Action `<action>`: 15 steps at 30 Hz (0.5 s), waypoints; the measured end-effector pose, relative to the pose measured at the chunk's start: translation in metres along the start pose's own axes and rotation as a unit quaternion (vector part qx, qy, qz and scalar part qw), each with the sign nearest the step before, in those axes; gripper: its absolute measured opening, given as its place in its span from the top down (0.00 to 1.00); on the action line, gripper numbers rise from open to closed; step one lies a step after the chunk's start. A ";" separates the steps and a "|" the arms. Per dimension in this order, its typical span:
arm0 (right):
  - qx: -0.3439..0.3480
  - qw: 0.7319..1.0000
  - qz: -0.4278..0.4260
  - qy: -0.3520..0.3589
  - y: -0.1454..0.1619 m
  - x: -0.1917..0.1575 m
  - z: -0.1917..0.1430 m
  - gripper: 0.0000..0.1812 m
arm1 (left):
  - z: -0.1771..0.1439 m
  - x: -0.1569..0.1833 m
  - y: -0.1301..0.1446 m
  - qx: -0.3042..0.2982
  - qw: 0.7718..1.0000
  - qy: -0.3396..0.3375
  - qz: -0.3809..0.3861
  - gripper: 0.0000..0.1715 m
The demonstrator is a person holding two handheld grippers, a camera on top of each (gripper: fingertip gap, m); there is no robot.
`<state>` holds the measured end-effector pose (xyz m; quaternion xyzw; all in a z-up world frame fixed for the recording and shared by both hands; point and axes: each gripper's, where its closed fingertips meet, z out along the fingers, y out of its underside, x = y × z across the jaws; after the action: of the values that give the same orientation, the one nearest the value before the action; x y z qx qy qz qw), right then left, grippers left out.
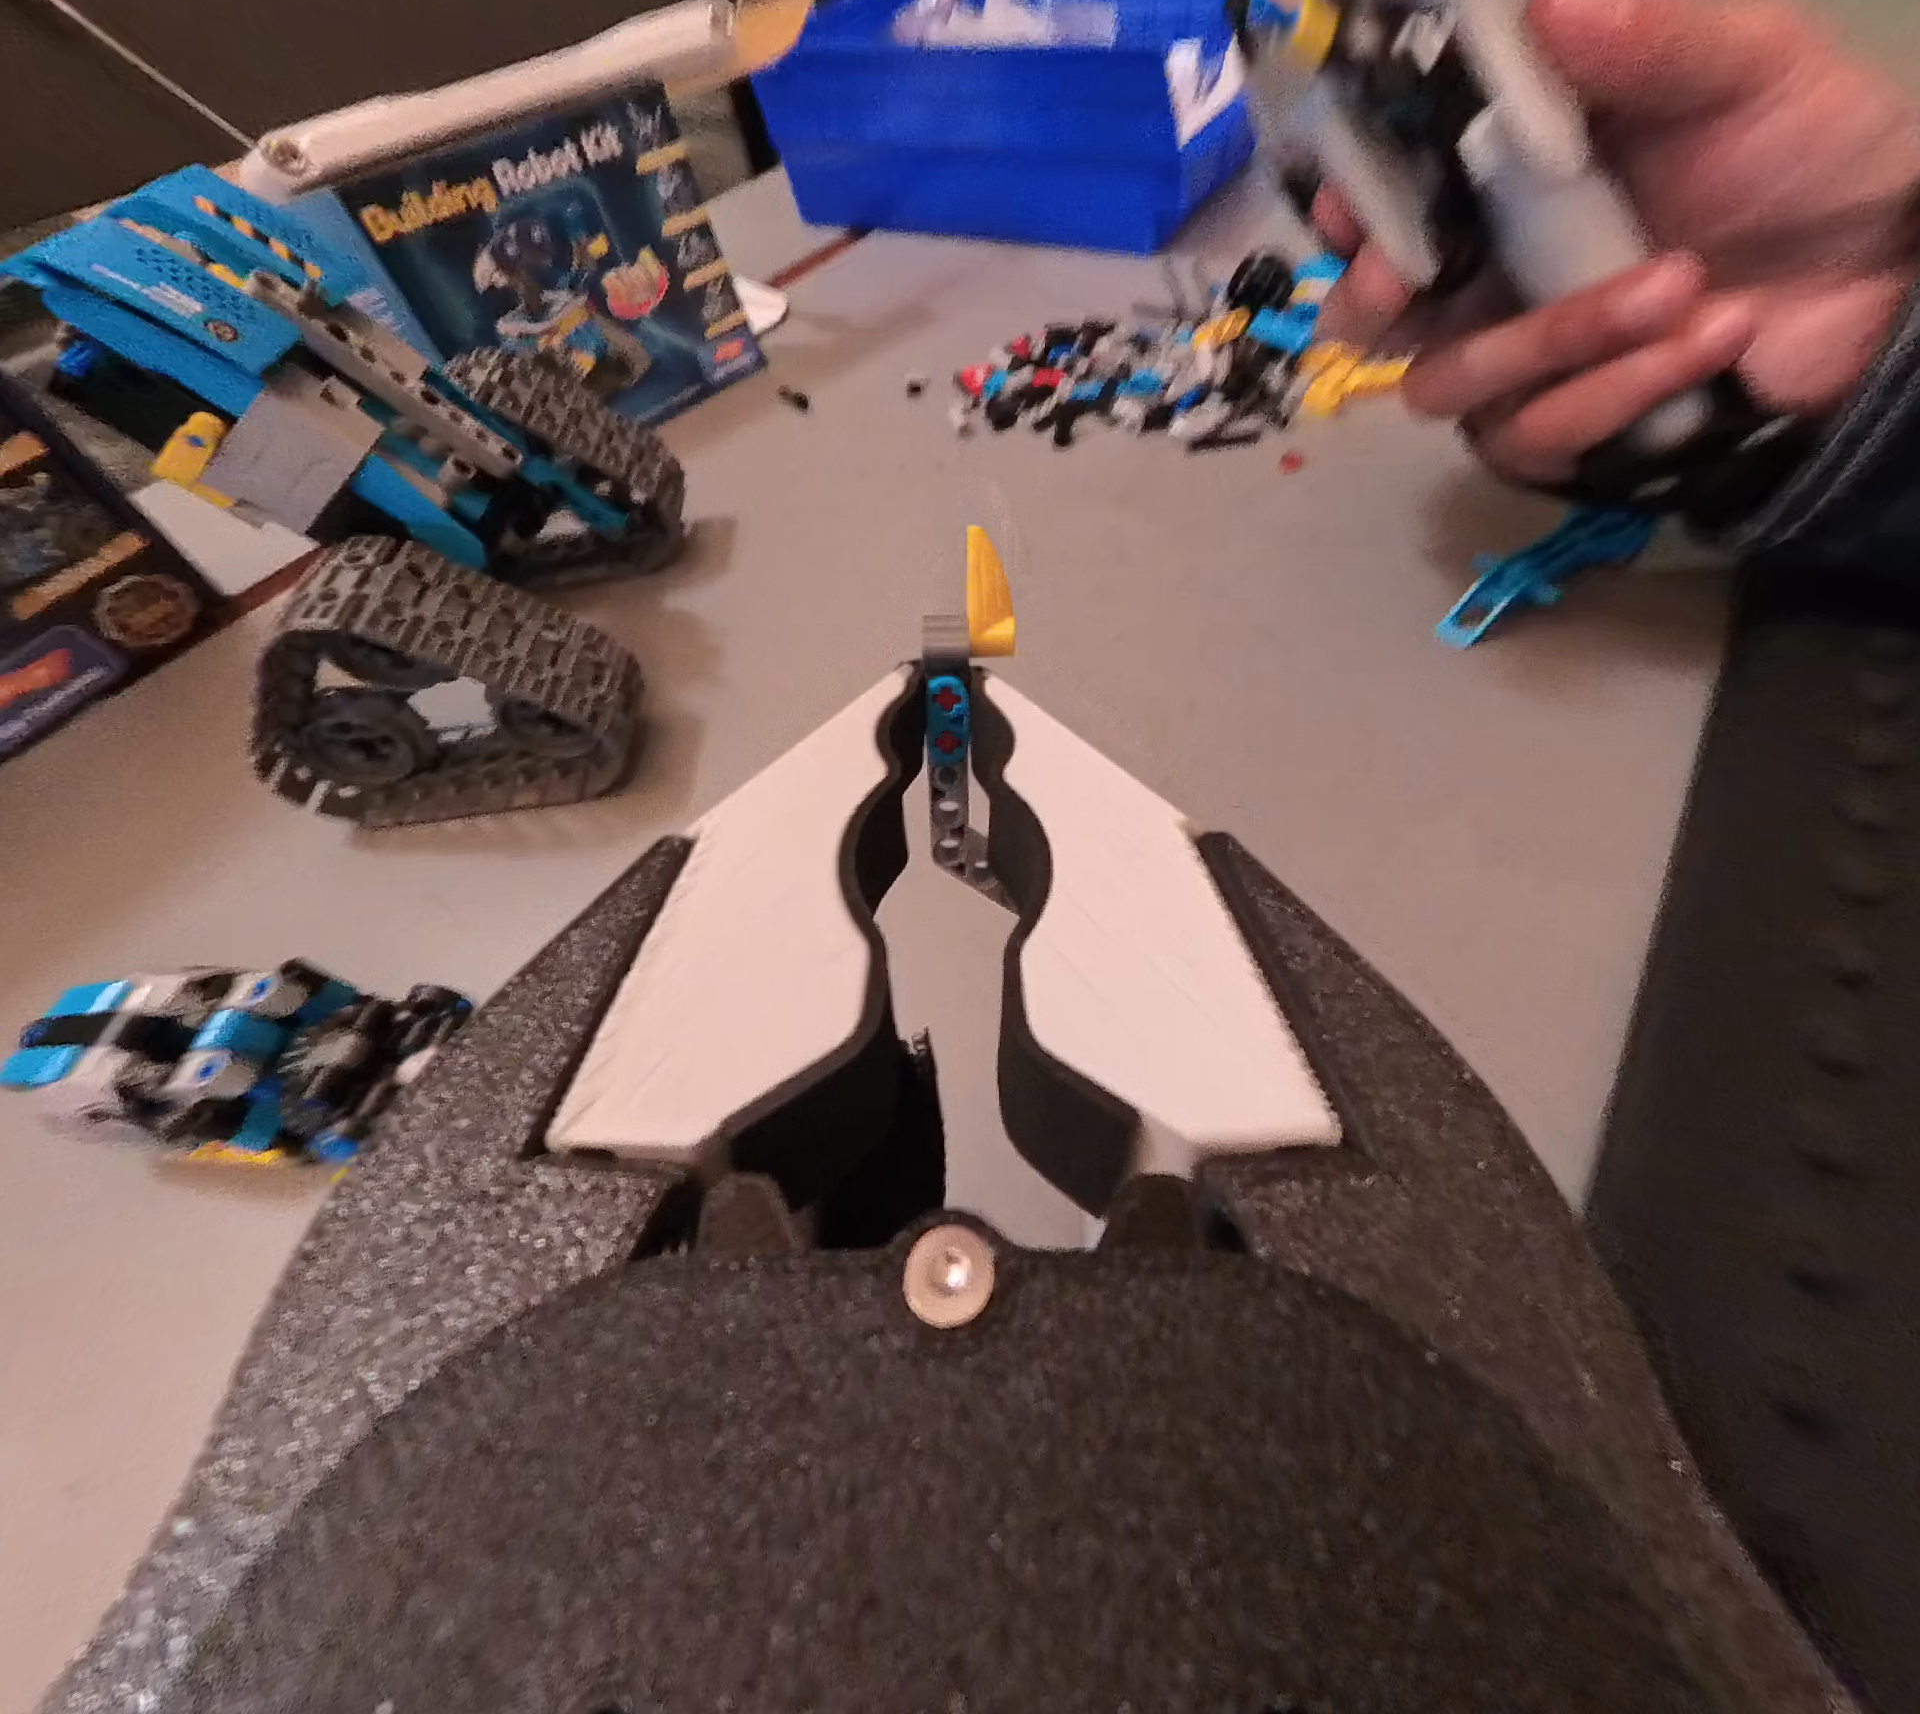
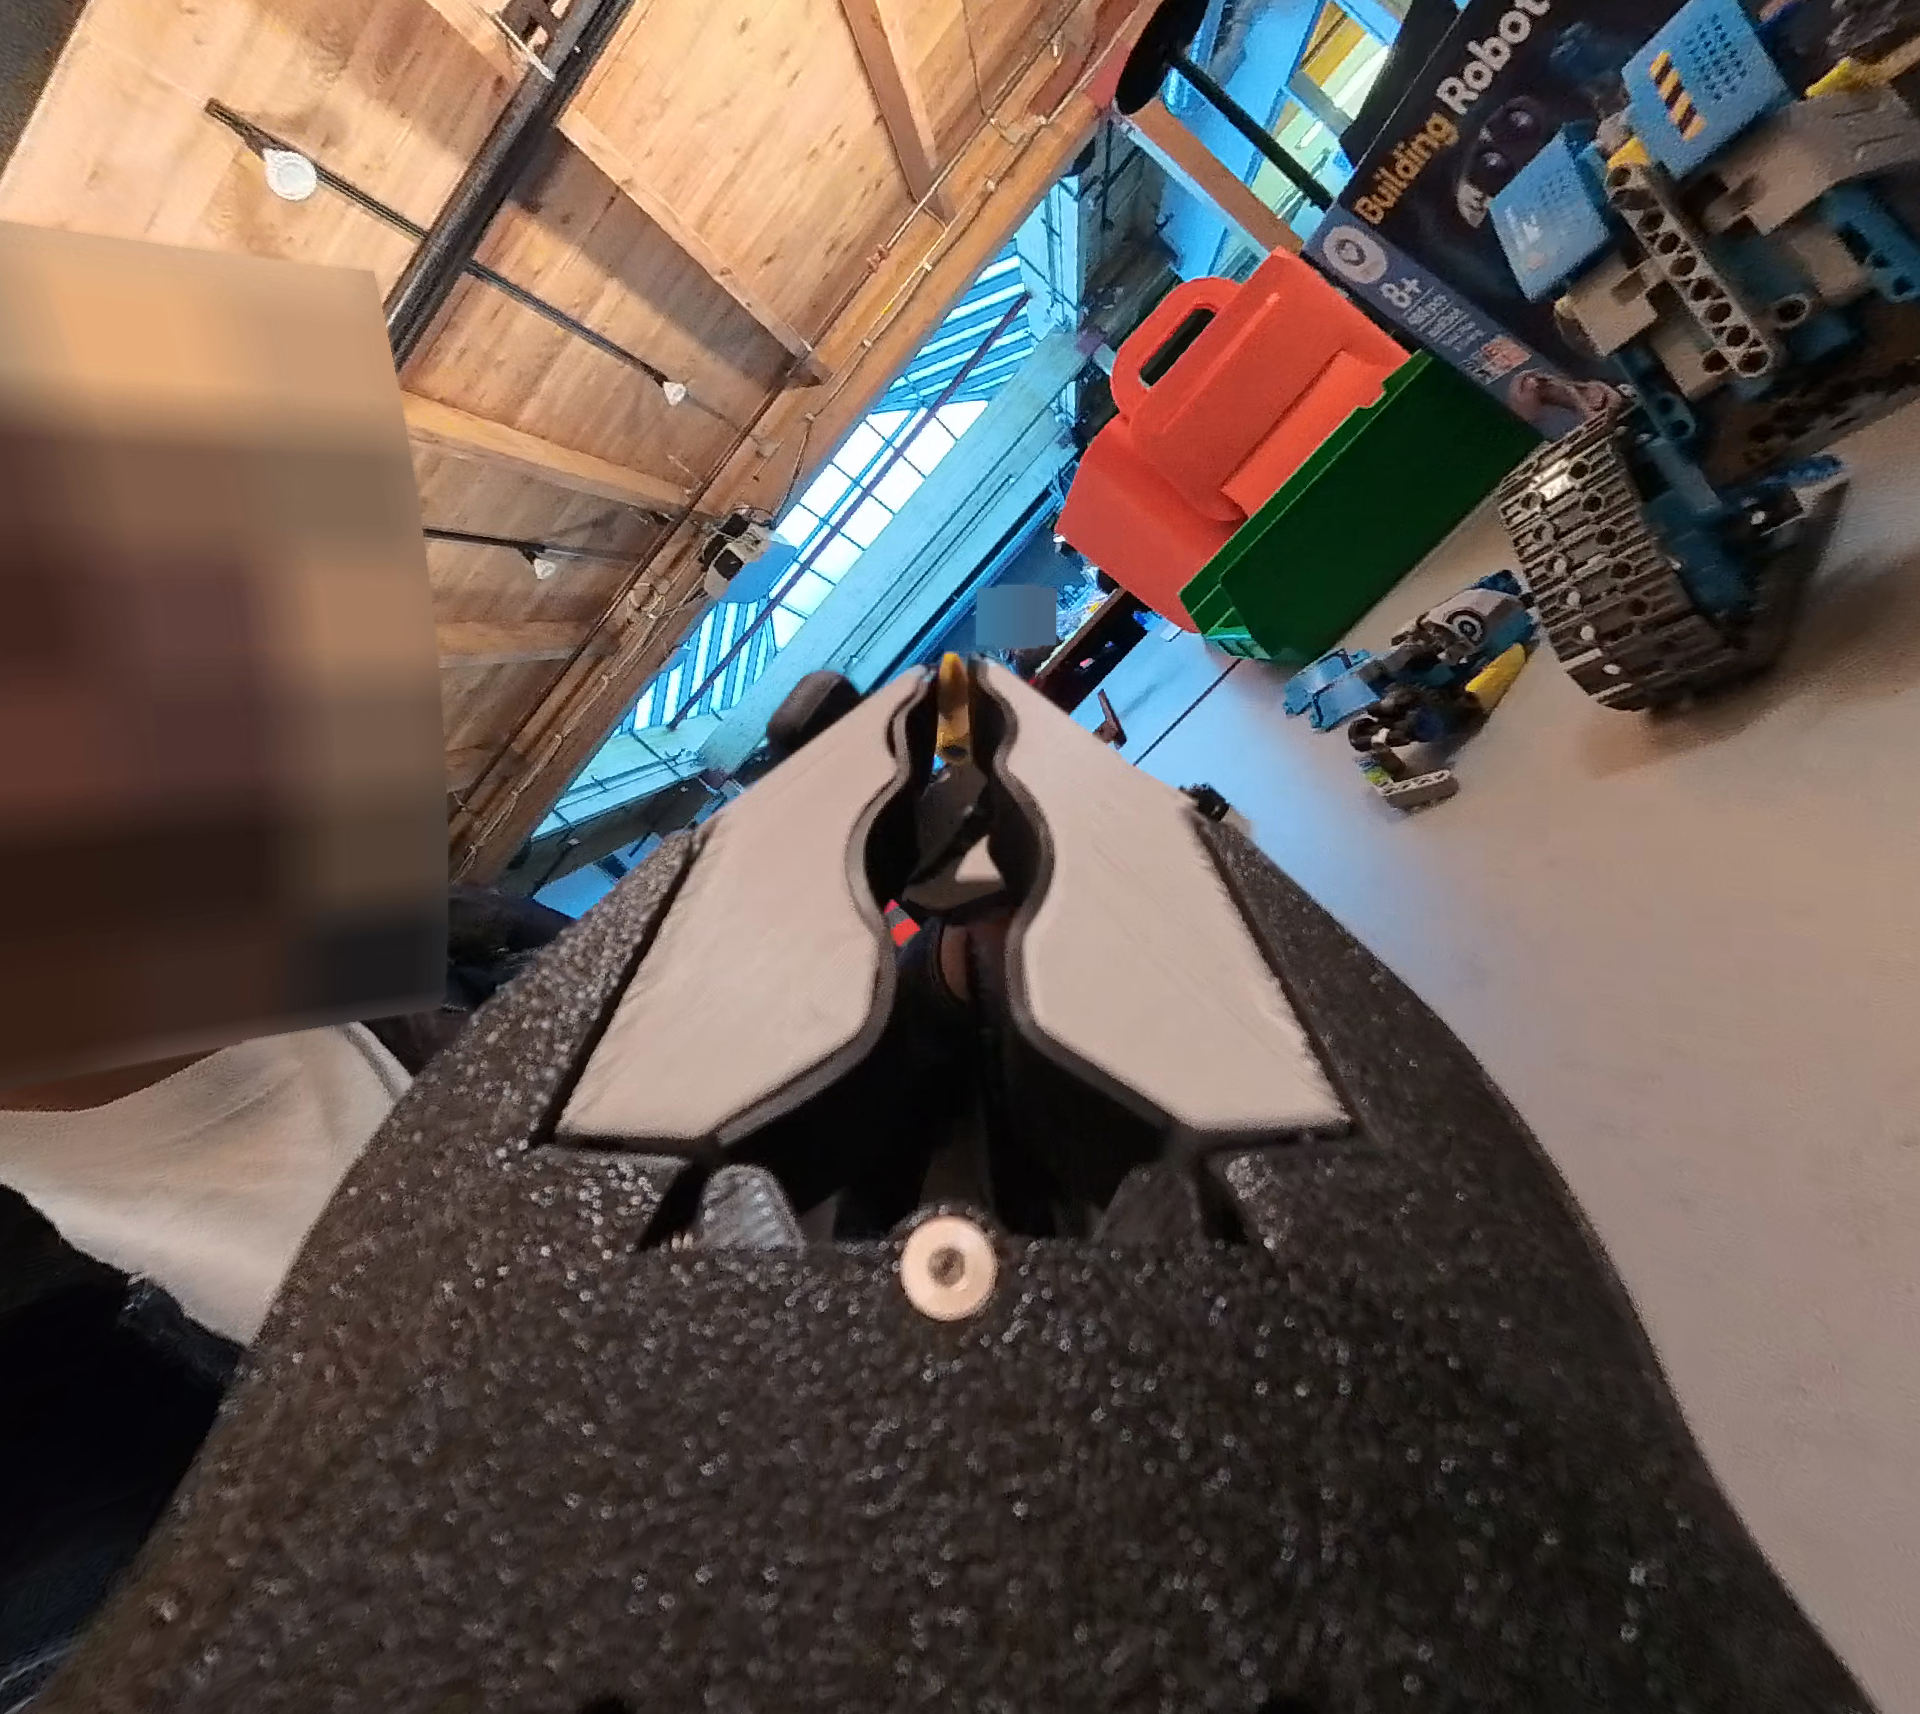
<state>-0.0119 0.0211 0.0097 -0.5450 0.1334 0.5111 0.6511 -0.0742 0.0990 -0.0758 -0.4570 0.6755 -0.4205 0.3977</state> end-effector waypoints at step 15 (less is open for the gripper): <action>-0.431 0.772 -0.306 0.353 0.128 0.122 -0.013 0.85 | 0.006 0.018 0.011 -0.031 0.998 0.030 0.053 0.96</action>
<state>-0.0570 0.0586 -0.1581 -0.9225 -0.0538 0.0609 0.3773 -0.0763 0.0828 -0.0909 -0.4203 0.7230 -0.3907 0.3846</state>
